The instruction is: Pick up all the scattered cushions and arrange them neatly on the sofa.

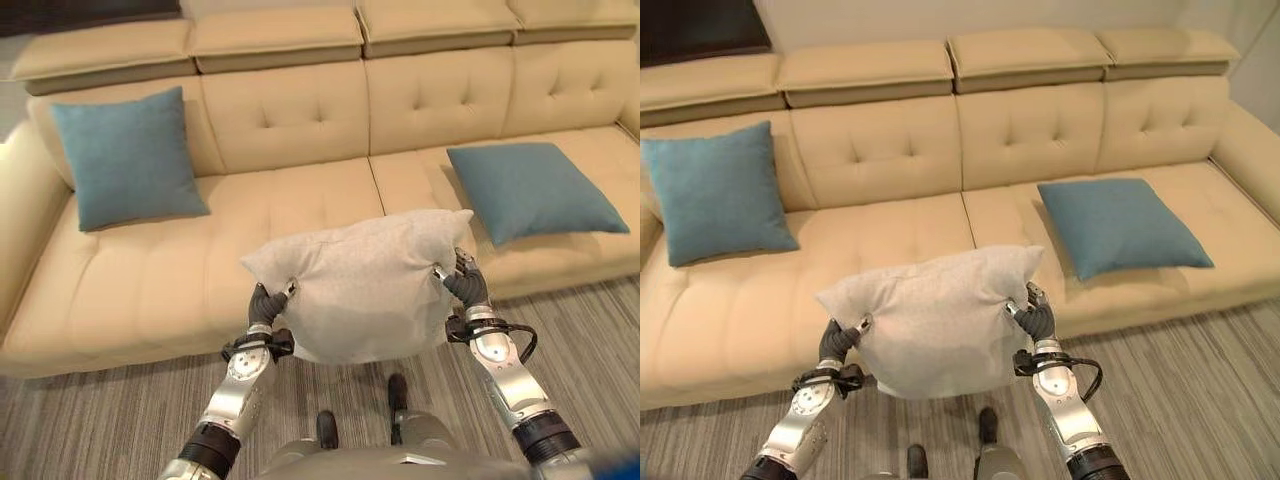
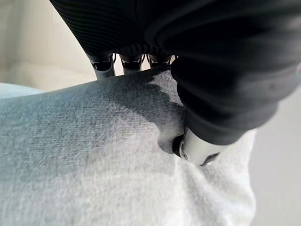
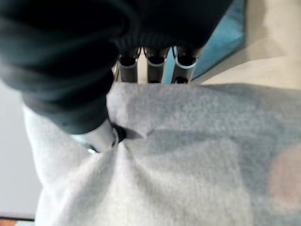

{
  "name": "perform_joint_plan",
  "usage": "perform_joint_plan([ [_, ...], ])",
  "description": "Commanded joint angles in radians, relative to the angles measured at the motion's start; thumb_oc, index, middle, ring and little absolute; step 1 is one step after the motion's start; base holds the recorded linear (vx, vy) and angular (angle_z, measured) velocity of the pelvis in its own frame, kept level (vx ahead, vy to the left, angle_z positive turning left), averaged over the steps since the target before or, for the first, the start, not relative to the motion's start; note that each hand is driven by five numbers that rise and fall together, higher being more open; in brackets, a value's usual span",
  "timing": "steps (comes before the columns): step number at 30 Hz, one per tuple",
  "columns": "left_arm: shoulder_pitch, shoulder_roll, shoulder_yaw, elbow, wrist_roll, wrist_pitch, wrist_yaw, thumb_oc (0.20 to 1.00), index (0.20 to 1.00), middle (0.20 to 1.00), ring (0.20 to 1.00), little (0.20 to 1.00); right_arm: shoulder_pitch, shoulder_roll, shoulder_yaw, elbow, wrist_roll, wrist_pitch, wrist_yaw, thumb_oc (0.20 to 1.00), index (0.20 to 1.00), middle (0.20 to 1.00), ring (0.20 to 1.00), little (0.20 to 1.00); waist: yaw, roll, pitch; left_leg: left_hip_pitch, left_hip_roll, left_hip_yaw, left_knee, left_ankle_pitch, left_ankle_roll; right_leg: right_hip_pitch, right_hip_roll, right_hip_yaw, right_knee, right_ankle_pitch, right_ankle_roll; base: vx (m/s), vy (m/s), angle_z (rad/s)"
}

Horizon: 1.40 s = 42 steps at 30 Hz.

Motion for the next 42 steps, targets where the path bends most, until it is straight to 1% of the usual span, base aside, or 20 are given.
perform_joint_plan([
  [1,-0.092,-0.017,-0.053,-0.093,0.02,-0.08,-0.073,0.2,0.2,0.2,0.2,0.2,-0.045,-0.01,-0.042,-0.112,-0.013,-0.111,0.007,0.2,0.2,0.2,0.2,0.2,-0.03,-0.041,-0.025,-0.101,0.059,0.037,0.29,-0.085,-0.052,0.063,-0.016,-0.031,0.095,-0.139,0.039,0.12,-0.13,0.6],
  [3,-0.091,-0.018,-0.056,-0.096,0.022,-0.073,-0.08,0.2,0.2,0.2,0.2,0.2,-0.033,-0.019,-0.042,-0.111,-0.008,-0.103,0.014,0.2,0.2,0.2,0.2,0.2,-0.025,-0.044,-0.018,-0.132,0.065,0.034,0.331,-0.072,-0.048,0.087,-0.013,-0.04,0.089,-0.152,0.028,0.11,-0.103,0.35],
  [5,-0.084,-0.016,-0.058,-0.096,0.027,-0.066,-0.084,0.2,0.2,0.2,0.2,0.2,-0.029,-0.021,-0.049,-0.111,-0.001,-0.102,0.017,0.2,0.2,0.2,0.2,0.2,-0.021,-0.05,-0.021,-0.167,0.059,0.04,0.301,-0.077,-0.038,0.102,-0.014,-0.047,0.075,-0.16,0.03,0.13,-0.035,0.04],
  [8,-0.075,-0.014,-0.051,-0.094,0.036,-0.052,-0.08,0.2,0.2,0.2,0.2,0.2,-0.029,-0.016,-0.047,-0.113,0.006,-0.097,0.015,0.2,0.2,0.2,0.2,0.2,0.006,-0.041,-0.024,-0.231,0.063,0.056,0.146,0.031,-0.043,0.145,0.008,-0.047,0.056,-0.184,0.035,0.2,0.024,-0.05],
  [10,-0.073,-0.017,-0.049,-0.098,0.034,-0.051,-0.073,0.2,0.2,0.2,0.2,0.2,-0.029,-0.01,-0.051,-0.108,0.012,-0.093,0.005,0.2,0.2,0.2,0.2,0.2,0.019,-0.04,-0.016,-0.269,0.063,0.054,0.097,0.063,-0.053,0.172,0.015,-0.035,0.053,-0.204,0.033,0.17,0.054,-0.06],
  [13,-0.058,-0.016,-0.043,-0.108,0.031,-0.053,-0.08,0.2,0.2,0.2,0.2,0.2,-0.024,-0.007,-0.049,-0.128,0.002,-0.092,0.01,0.2,0.2,0.2,0.2,0.2,0.019,-0.03,-0.035,-0.226,0.073,0.07,0.05,0.085,-0.05,0.194,0.02,-0.032,0.057,-0.223,0.037,0.24,0.108,-0.25],
  [15,-0.055,-0.008,-0.045,-0.121,0.033,-0.054,-0.079,0.2,0.2,0.2,0.2,0.2,-0.039,-0.005,-0.037,-0.148,-0.008,-0.091,0.015,0.2,0.2,0.2,0.2,0.2,0.029,-0.034,-0.053,-0.195,0.053,0.077,0.046,0.064,-0.033,0.201,-0.005,-0.021,0.081,-0.241,0.05,0.35,0.263,-0.52],
  [16,-0.06,0.003,-0.039,-0.132,0.034,-0.053,-0.075,0.2,0.2,0.2,0.2,0.2,-0.055,0.007,-0.028,-0.161,-0.012,-0.09,0.025,0.2,0.2,0.2,0.2,0.2,0.039,-0.035,-0.056,-0.164,0.03,0.087,0.052,0.027,-0.003,0.175,-0.039,-0.01,0.186,-0.246,0.074,0.36,0.346,-0.39],
  [17,-0.063,0.007,-0.037,-0.133,0.034,-0.053,-0.074,0.2,0.2,0.2,0.2,0.2,-0.065,0.012,-0.024,-0.162,-0.013,-0.089,0.028,0.2,0.2,0.2,0.2,0.2,0.041,-0.033,-0.053,-0.149,0.025,0.092,0.053,0.014,0.008,0.144,-0.05,-0.002,0.247,-0.243,0.083,0.24,0.286,-0.47],
  [18,-0.063,0.012,-0.033,-0.139,0.036,-0.056,-0.069,0.2,0.2,0.2,0.2,0.2,-0.075,0.017,-0.02,-0.162,-0.015,-0.089,0.029,0.2,0.2,0.2,0.2,0.2,0.041,-0.03,-0.049,-0.133,0.018,0.098,0.05,0.004,0.02,0.117,-0.063,-0.001,0.303,-0.222,0.097,0.16,0.241,-0.57],
  [19,-0.063,0.026,-0.025,-0.147,0.042,-0.061,-0.07,0.2,0.2,0.2,0.2,0.2,-0.084,0.031,-0.016,-0.163,-0.019,-0.092,0.036,0.2,0.2,0.2,0.2,0.2,0.039,-0.016,-0.034,-0.099,0.011,0.109,0.044,-0.017,0.043,0.045,-0.09,-0.004,0.445,-0.163,0.12,0.12,0.19,-0.49],
  [21,-0.062,0.028,-0.024,-0.149,0.043,-0.063,-0.074,0.2,0.2,0.2,0.2,0.2,-0.083,0.034,-0.016,-0.163,-0.02,-0.093,0.038,0.2,0.2,0.2,0.2,0.2,0.038,-0.013,-0.03,-0.084,0.007,0.107,0.037,-0.022,0.046,0.02,-0.09,-0.001,0.462,-0.155,0.119,0.11,0.097,-0.13],
  [25,-0.062,0.021,-0.025,-0.147,0.039,-0.07,-0.083,0.2,0.2,0.2,0.2,0.2,-0.09,0.026,-0.014,-0.156,-0.025,-0.093,0.041,0.2,0.2,0.2,0.2,0.2,0.015,-0.001,-0.02,-0.04,-0.006,0.077,0.005,-0.032,0.045,-0.049,-0.054,0.011,0.366,-0.17,0.096,0.14,0.005,0.08],
  [31,-0.087,0.009,-0.034,-0.137,0.041,-0.08,-0.096,0.2,0.2,0.2,0.2,0.2,-0.09,0.013,-0.031,-0.143,-0.03,-0.1,0.025,0.2,0.2,0.2,0.2,0.2,-0.008,-0.015,-0.013,-0.014,-0.03,0.033,0.009,-0.057,0.029,-0.044,-0.017,0.053,0.195,-0.129,0.086,0.11,-0.12,0.29],
  [34,-0.082,0.002,-0.037,-0.137,0.037,-0.076,-0.104,0.2,0.2,0.2,0.2,0.2,-0.062,-0.004,-0.051,-0.144,-0.029,-0.1,0.024,0.2,0.2,0.2,0.2,0.2,-0.016,-0.021,-0.033,-0.016,-0.017,0.03,0.042,-0.068,-0.003,0.025,-0.01,0.022,0.128,-0.132,0.068,0.1,-0.205,0.34],
  [35,-0.098,-0.003,-0.043,-0.137,0.035,-0.073,-0.1,0.2,0.2,0.2,0.2,0.2,-0.042,-0.024,-0.066,-0.148,-0.029,-0.096,0.021,0.2,0.2,0.2,0.2,0.2,-0.03,-0.035,-0.029,-0.068,0.01,0.041,0.162,-0.088,-0.026,0.058,-0.021,-0.011,0.11,-0.139,0.053,0.07,-0.2,0.77],
  [36,-0.106,-0.007,-0.037,-0.135,0.036,-0.072,-0.095,0.2,0.2,0.2,0.2,0.2,-0.036,-0.032,-0.07,-0.144,-0.027,-0.091,0.02,0.2,0.2,0.2,0.2,0.2,-0.03,-0.037,-0.027,-0.083,0.022,0.041,0.198,-0.095,-0.033,0.075,-0.021,-0.026,0.097,-0.143,0.047,0.04,-0.148,0.9],
  [38,-0.105,-0.008,-0.036,-0.135,0.037,-0.07,-0.097,0.2,0.2,0.2,0.2,0.2,-0.032,-0.034,-0.073,-0.14,-0.025,-0.089,0.021,0.2,0.2,0.2,0.2,0.2,-0.03,-0.036,-0.027,-0.084,0.029,0.038,0.197,-0.093,-0.035,0.084,-0.021,-0.032,0.088,-0.143,0.047,0.03,-0.007,0.42],
  [41,-0.112,-0.004,-0.031,-0.141,0.048,-0.064,-0.091,0.2,0.2,0.2,0.2,0.2,-0.029,-0.036,-0.077,-0.139,-0.023,-0.087,0.019,0.2,0.2,0.2,0.2,0.2,-0.027,-0.038,-0.032,-0.088,0.061,0.036,0.142,-0.054,-0.044,0.097,-0.024,-0.039,0.064,-0.142,0.054,0.09,0.053,0.01],
  [42,-0.12,-0.005,-0.026,-0.149,0.056,-0.065,-0.082,0.2,0.2,0.2,0.2,0.2,-0.032,-0.036,-0.082,-0.133,-0.022,-0.082,0.015,0.2,0.2,0.2,0.2,0.2,-0.022,-0.035,-0.036,-0.092,0.059,0.0,0.092,-0.036,-0.048,0.104,-0.019,-0.031,0.051,-0.147,0.056,0.1,0.078,0.02],
])
